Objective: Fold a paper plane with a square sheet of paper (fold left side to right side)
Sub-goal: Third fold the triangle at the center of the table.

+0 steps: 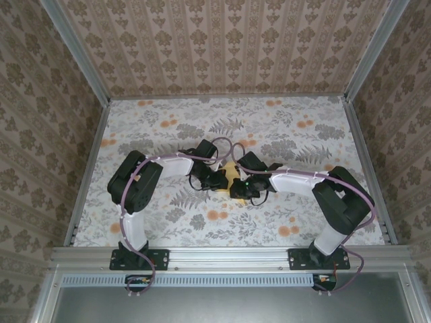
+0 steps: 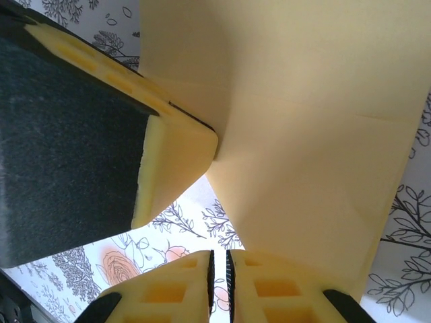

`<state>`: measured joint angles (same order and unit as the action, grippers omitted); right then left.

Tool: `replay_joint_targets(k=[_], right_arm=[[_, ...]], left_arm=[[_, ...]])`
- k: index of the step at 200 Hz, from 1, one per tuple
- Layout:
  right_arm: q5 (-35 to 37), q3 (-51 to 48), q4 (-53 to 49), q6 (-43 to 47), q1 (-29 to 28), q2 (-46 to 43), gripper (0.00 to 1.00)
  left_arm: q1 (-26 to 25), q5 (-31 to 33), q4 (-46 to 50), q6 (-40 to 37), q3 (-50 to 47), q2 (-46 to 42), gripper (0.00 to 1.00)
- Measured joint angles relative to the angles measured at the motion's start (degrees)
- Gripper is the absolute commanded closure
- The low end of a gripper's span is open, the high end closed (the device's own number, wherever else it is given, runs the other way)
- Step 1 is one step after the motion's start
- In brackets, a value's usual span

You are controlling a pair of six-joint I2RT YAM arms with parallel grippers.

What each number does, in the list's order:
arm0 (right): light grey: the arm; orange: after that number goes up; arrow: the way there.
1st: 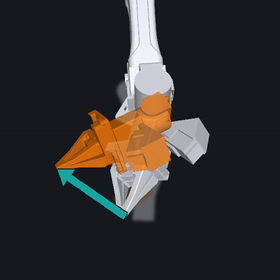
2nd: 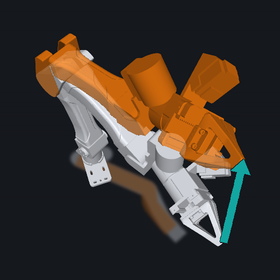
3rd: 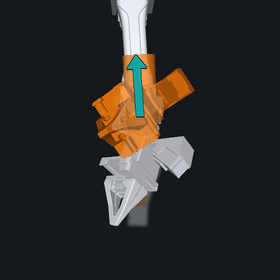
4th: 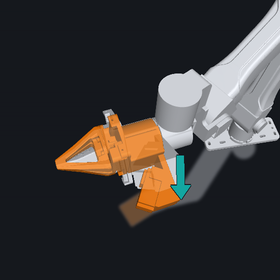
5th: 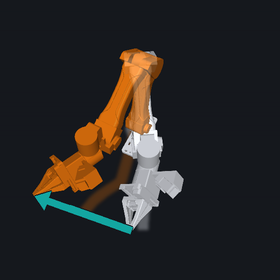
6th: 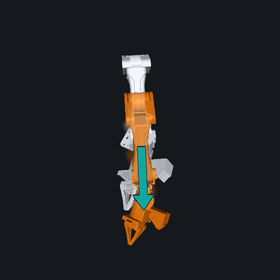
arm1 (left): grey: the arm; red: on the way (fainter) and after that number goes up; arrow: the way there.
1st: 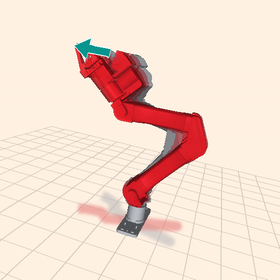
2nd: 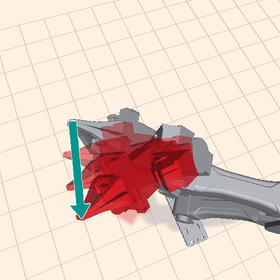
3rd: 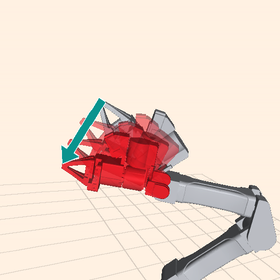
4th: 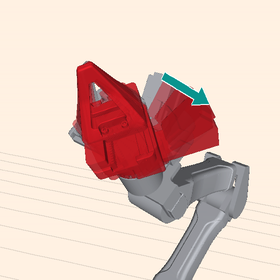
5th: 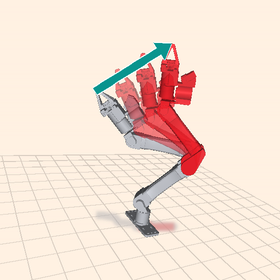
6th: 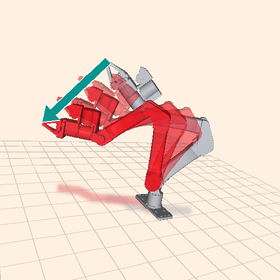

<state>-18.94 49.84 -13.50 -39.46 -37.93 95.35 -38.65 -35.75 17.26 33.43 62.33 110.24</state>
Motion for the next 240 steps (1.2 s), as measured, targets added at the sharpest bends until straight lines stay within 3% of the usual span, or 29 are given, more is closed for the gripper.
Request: replay_joint_targets(k=[240], right_arm=[[2.7,0.9,-8.4,2.7,-0.4,1.2,0.84]], left_arm=[[0.0,0.1,0.1,0.0,0.1,0.1,0.99]])
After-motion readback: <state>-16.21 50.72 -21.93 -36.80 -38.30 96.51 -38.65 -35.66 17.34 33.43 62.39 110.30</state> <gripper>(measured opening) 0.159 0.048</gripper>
